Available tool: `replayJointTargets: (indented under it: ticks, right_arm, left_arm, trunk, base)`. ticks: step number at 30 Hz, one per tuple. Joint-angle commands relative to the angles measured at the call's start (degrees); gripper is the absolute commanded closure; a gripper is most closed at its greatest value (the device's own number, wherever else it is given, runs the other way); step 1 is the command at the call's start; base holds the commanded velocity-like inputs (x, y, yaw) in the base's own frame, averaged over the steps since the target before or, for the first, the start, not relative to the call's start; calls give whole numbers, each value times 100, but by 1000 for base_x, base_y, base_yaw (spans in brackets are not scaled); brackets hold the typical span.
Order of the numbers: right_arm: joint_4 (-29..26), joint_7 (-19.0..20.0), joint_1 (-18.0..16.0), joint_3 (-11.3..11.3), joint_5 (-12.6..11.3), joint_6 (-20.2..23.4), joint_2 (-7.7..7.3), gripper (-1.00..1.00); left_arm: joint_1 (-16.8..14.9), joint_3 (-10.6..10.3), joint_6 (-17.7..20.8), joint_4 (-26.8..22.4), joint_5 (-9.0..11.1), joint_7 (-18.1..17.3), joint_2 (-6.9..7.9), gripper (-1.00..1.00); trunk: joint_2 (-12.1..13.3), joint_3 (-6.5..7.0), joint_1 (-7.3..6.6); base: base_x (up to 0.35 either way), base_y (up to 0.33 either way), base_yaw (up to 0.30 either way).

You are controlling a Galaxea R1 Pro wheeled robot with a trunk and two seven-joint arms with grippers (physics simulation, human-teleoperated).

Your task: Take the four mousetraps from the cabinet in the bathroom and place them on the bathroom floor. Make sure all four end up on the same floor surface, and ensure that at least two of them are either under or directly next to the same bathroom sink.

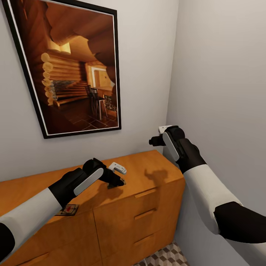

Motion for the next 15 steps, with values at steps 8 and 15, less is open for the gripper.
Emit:
replayJointTargets:
  ticks: [8, 15]
  right_arm:
    - [-2, -58, -6, 9, -58, 16, -1, -100]
    - [-2, -58, -6, 9, -58, 16, -1, -100]
  left_arm:
    - [-8, -21, 7, 4, 55, 60, 5, -100]
    - [-8, -5, 7, 8, 52, 62, 4, -100]
  trunk:
    - [-4, -7, 0]
    - [-4, -7, 0]
  base:
    - [4, 0, 0]
    - [1, 0, 0]
